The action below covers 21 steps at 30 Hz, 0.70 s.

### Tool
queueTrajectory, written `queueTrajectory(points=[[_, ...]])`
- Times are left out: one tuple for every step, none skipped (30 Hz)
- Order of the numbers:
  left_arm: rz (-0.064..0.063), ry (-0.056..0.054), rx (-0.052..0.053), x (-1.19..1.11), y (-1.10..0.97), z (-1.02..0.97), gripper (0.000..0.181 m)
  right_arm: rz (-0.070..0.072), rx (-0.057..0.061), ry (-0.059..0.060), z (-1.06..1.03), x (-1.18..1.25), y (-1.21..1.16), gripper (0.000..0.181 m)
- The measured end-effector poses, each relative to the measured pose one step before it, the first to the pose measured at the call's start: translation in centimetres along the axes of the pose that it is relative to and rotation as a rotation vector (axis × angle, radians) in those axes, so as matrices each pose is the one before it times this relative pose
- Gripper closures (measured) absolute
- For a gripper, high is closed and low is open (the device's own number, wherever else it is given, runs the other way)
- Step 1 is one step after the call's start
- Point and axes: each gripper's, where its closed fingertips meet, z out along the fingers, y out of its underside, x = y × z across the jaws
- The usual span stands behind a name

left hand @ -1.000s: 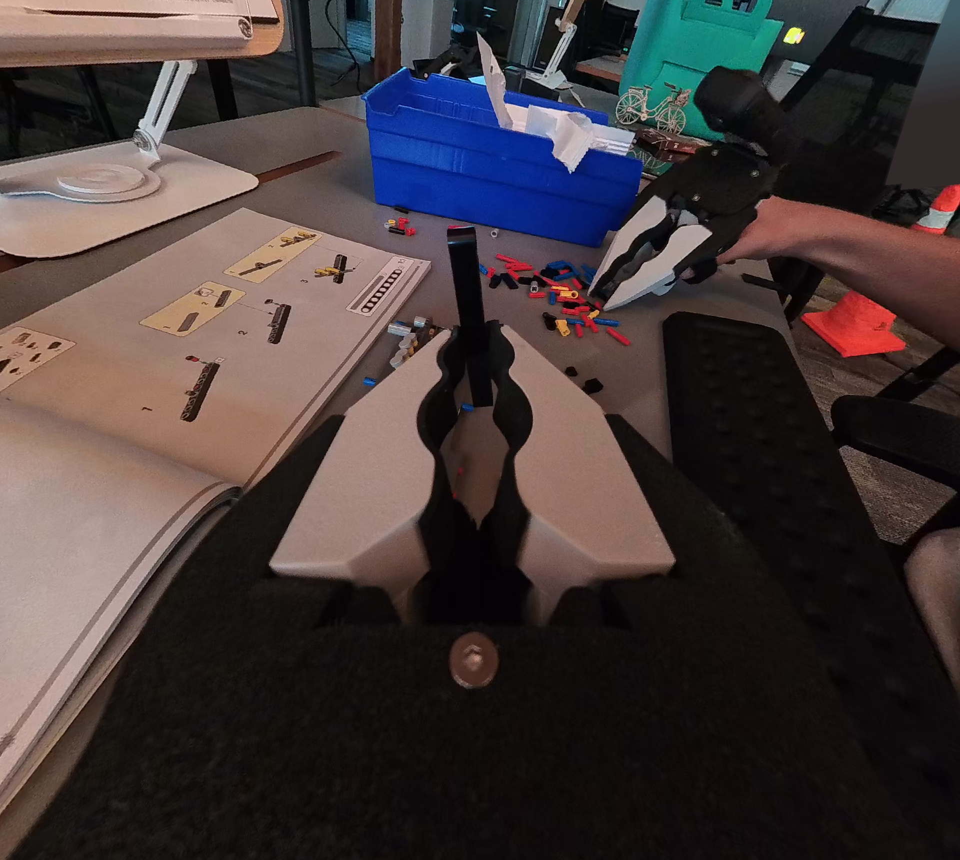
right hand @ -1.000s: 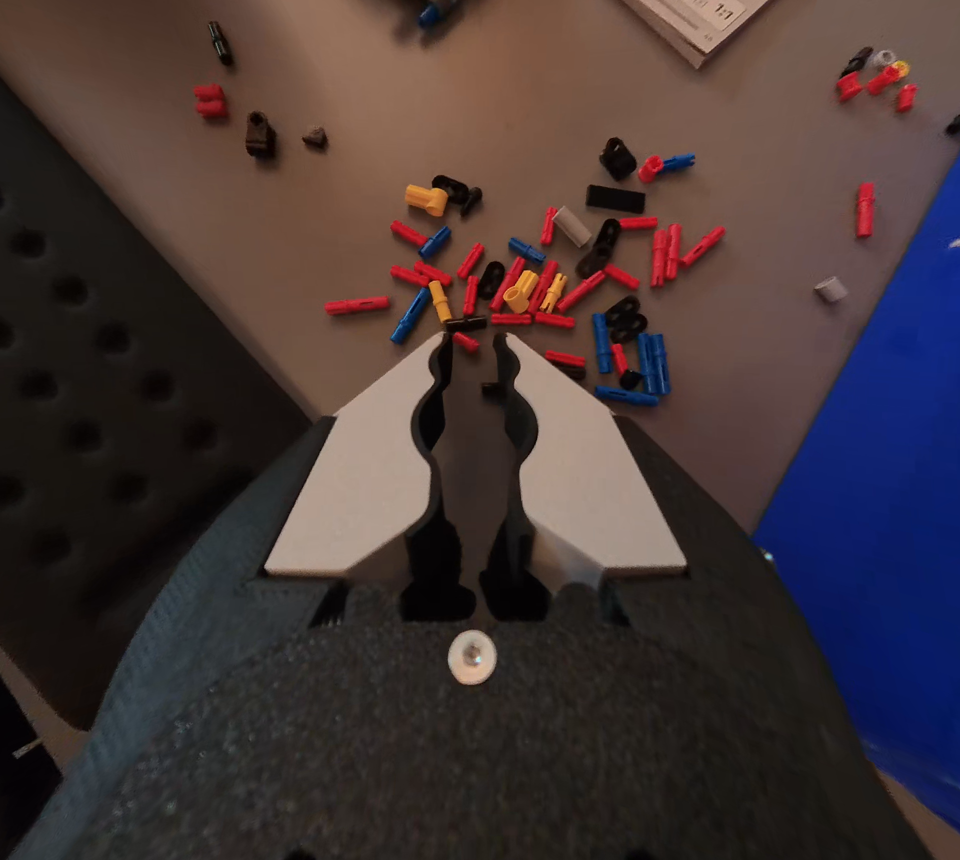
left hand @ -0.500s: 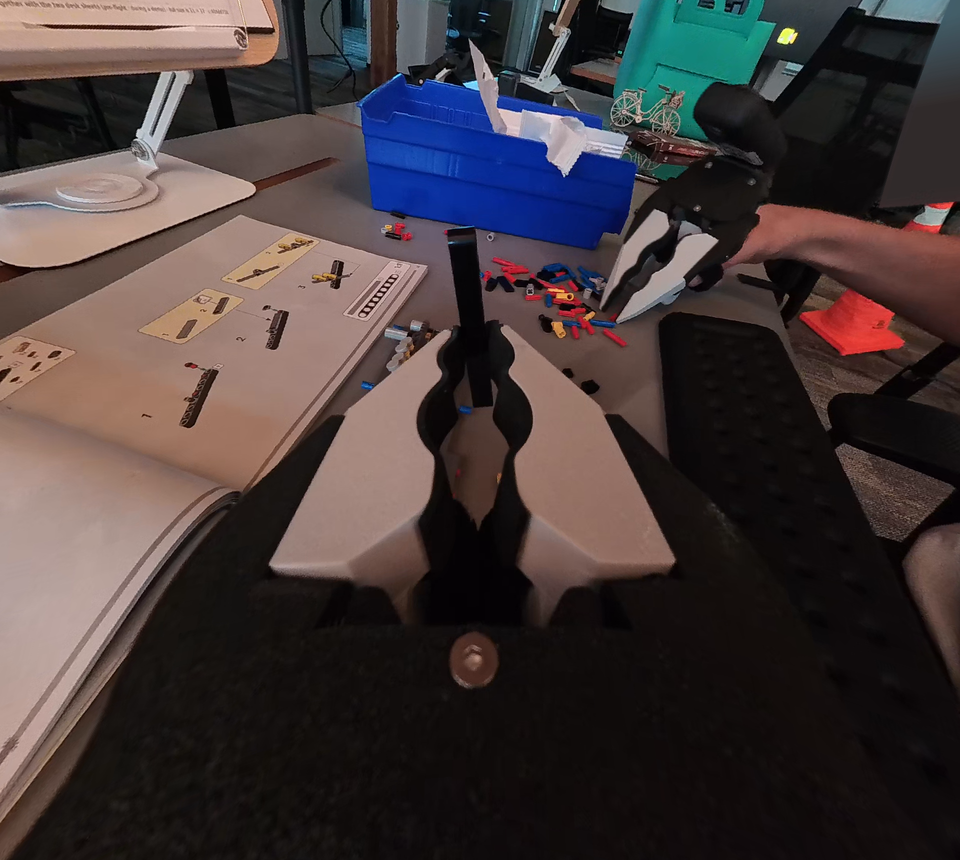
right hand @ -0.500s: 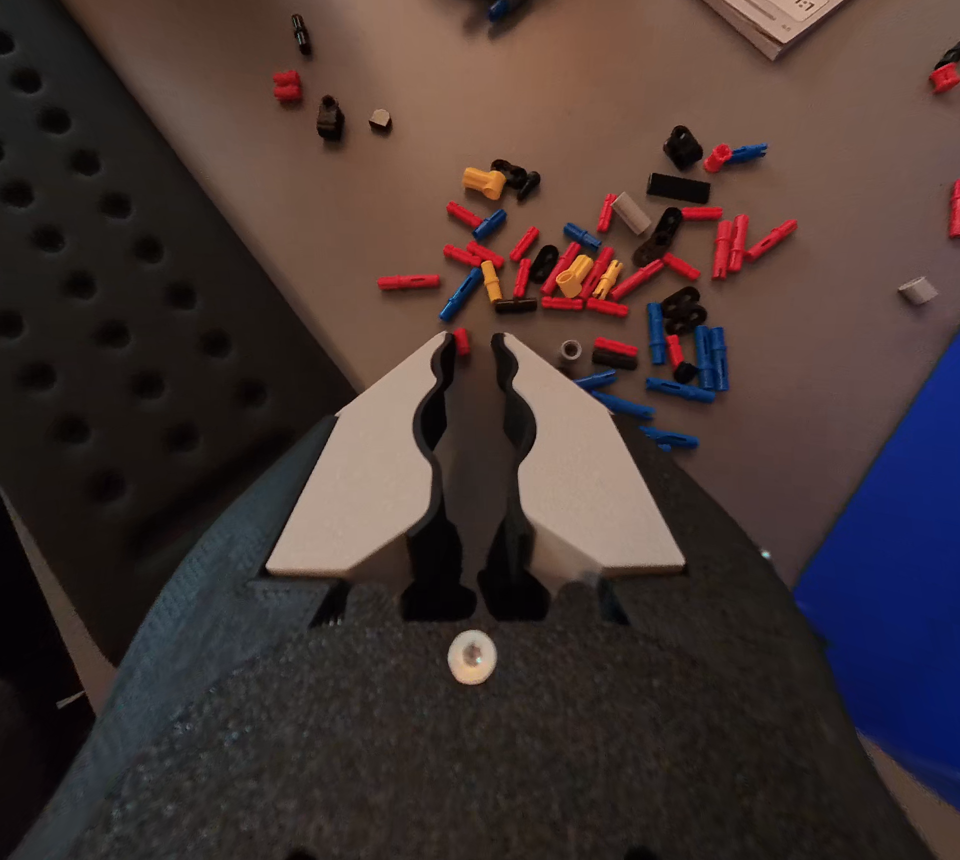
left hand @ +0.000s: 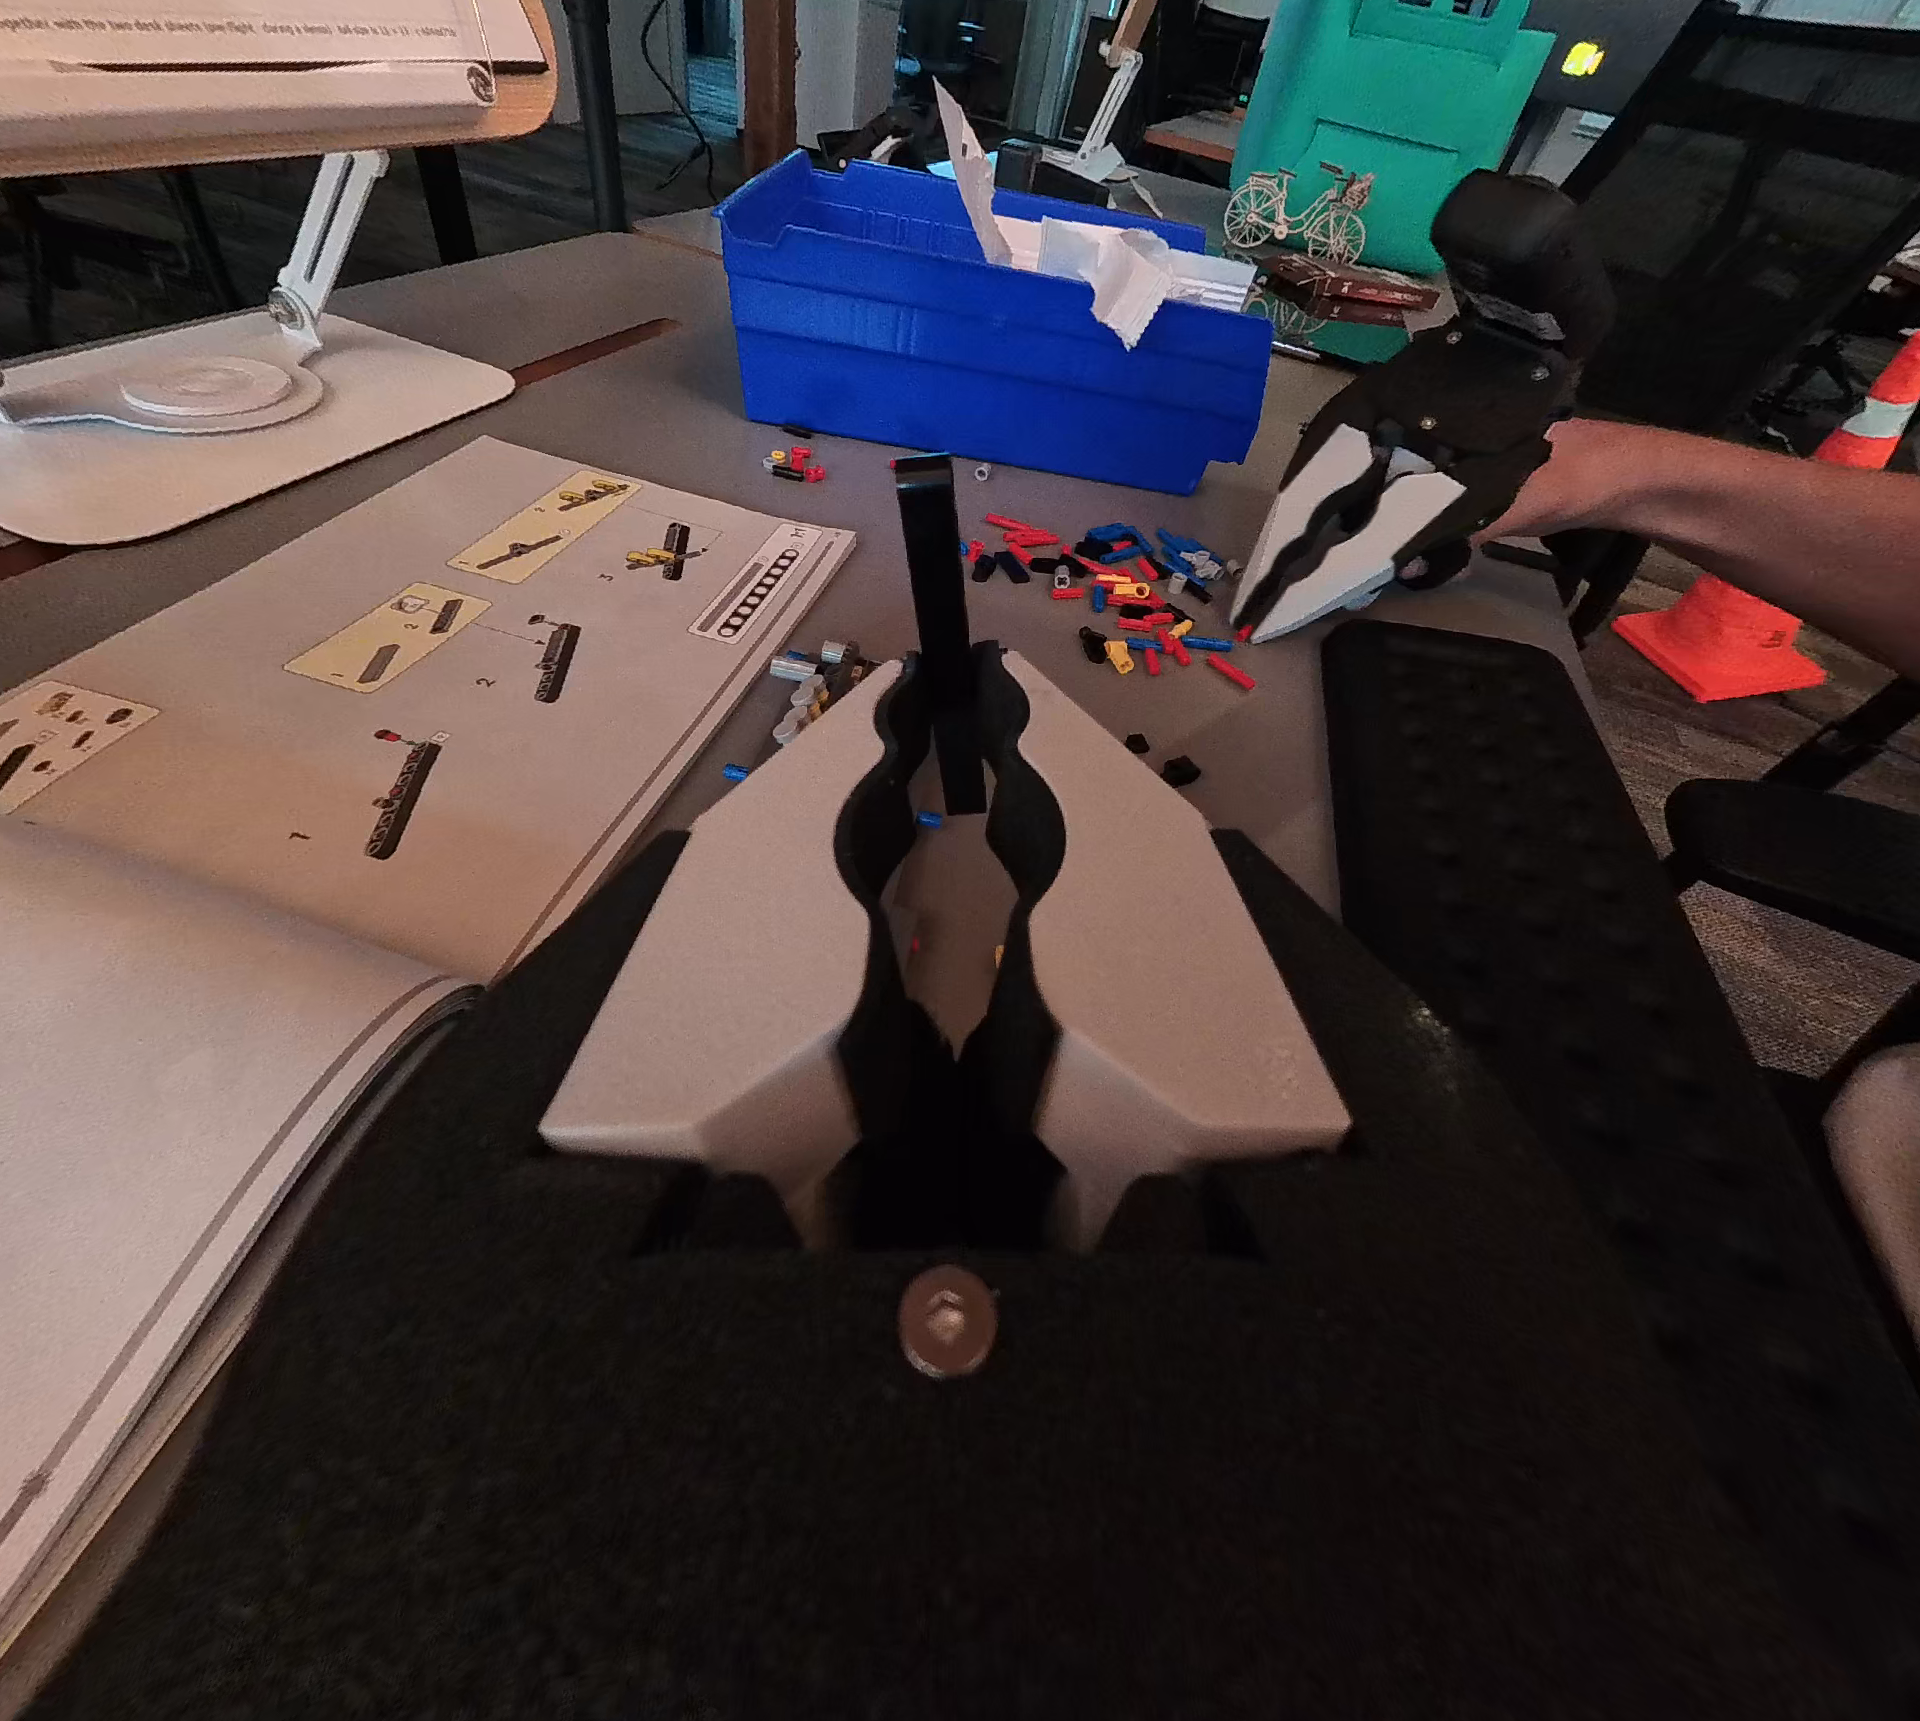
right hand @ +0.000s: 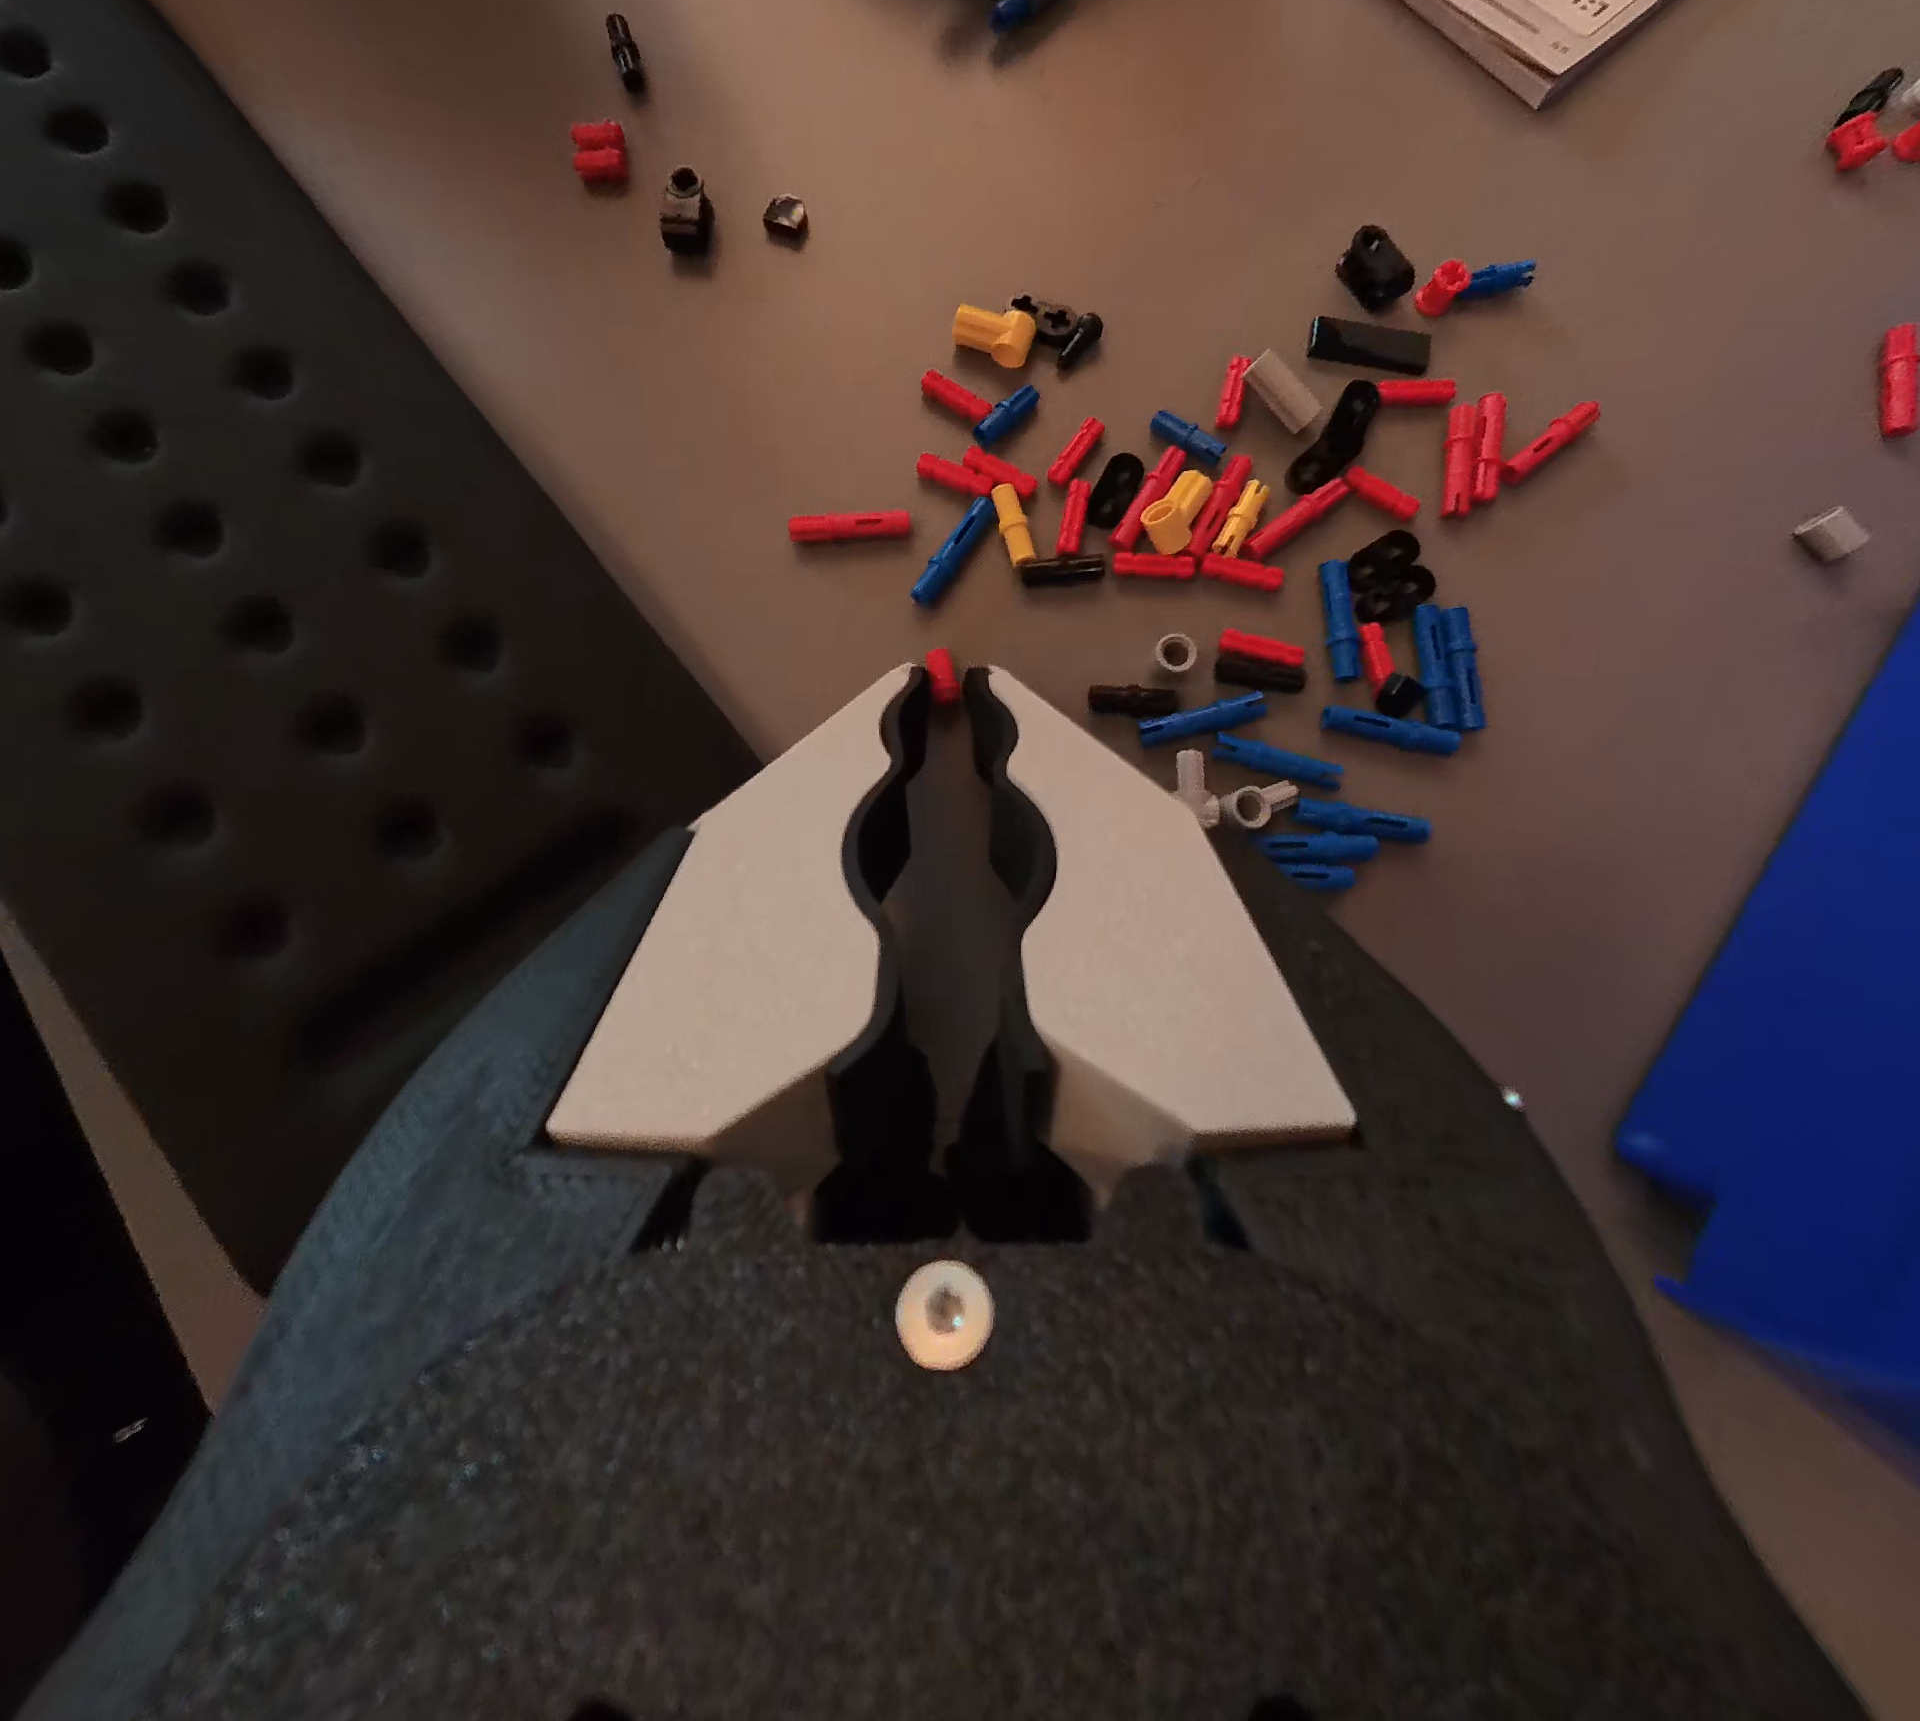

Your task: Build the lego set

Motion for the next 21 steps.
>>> queueTrajectory(points=[[0.0004, -0.0001, -0.0003, 0.006, -0.006, 0.008, 0.175, -0.0035, 0.0003, -0.0003, -0.047, -0.050, 0.045, 0.173], [0.0011, 0.0001, 0.0003, 0.016, -0.010, -0.004, 0.175, -0.0055, 0.0016, 0.0004, -0.034, -0.040, 0.037, 0.173], [0.0013, 0.0006, -0.0001, 0.040, -0.004, 0.007, 0.175, -0.0043, 0.0022, 0.0017, -0.042, -0.015, 0.041, 0.173], [0.0018, 0.0002, -0.0008, 0.039, 0.005, 0.014, 0.175, -0.0025, 0.0047, -0.0004, -0.011, -0.027, 0.021, 0.174], [0.0025, -0.0003, -0.0014, 0.024, 0.035, 0.004, 0.175, 0.0004, 0.0069, -0.0048, 0.010, -0.077, -0.001, 0.175], [0.0029, -0.0009, -0.0016, 0.013, 0.025, 0.010, 0.175, 0.0028, 0.0080, 0.0000, 0.003, -0.002, -0.003, 0.175], [0.0019, -0.0009, -0.0007, 0.001, 0.011, 0.012, 0.175, -0.0011, 0.0075, -0.0024, -0.018, -0.003, 0.006, 0.175], [0.0005, -0.0003, 0.0010, 0.007, -0.030, -0.004, 0.175, 0.0072, -0.0039, -0.0047, -0.039, -0.018, 0.039, 0.175], [-0.0007, -0.0008, 0.0018, -0.025, -0.016, 0.000, 0.175, 0.0130, -0.0232, -0.0076, -0.142, -0.067, 0.116, 0.176], [-0.0012, -0.0012, 0.0007, -0.042, 0.004, 0.011, 0.175, -0.0006, -0.0387, 0.0095, -0.363, 0.090, 0.161, 0.176], [-0.0013, -0.0007, -0.0006, -0.044, 0.022, 0.000, 0.175, -0.0323, -0.0557, 0.0454, -0.708, 0.535, 0.269, 0.176], [-0.0009, 0.0001, 0.0006, -0.010, -0.020, -0.002, 0.175, -0.0500, -0.0688, 0.0507, -0.994, 0.640, 0.357, 0.176], [-0.0002, 0.0009, 0.0023, 0.035, -0.076, -0.010, 0.175, -0.0436, -0.0745, 0.0400, -1.079, 0.620, 0.483, 0.176], [0.0017, 0.0012, 0.0036, 0.072, -0.105, -0.014, 0.175, -0.0303, -0.0922, 0.0255, -0.932, 0.539, 0.905, 0.176], [0.0029, 0.0008, 0.0019, 0.073, -0.083, -0.002, 0.175, -0.0194, -0.1155, 0.0057, -0.689, 0.303, 1.410, 0.177], [0.0033, 0.0007, 0.0011, 0.085, -0.051, 0.001, 0.175, -0.0137, -0.1181, 0.0019, -0.352, 0.228, 1.638, 0.176], [0.0037, 0.0004, 0.0017, 0.079, -0.047, -0.002, 0.175, -0.0168, -0.1182, 0.0002, 0.024, 0.117, 1.812, 0.176], [0.0033, -0.0010, -0.0001, 0.049, -0.005, -0.013, 0.175, -0.0275, -0.1039, 0.0004, 0.291, -0.019, 1.608, 0.176], [0.0033, -0.0018, -0.0007, 0.016, 0.009, -0.011, 0.175, -0.0307, -0.0681, 0.0130, 0.350, 0.073, 1.105, 0.176], [0.0043, -0.0030, -0.0013, -0.012, 0.025, -0.005, 0.175, -0.0250, -0.0531, 0.0082, 0.312, -0.023, 0.813, 0.176], [0.0053, -0.0045, -0.0034, -0.052, 0.061, -0.010, 0.175, -0.0165, -0.0527, -0.0090, 0.268, -0.268, 0.687, 0.177]])
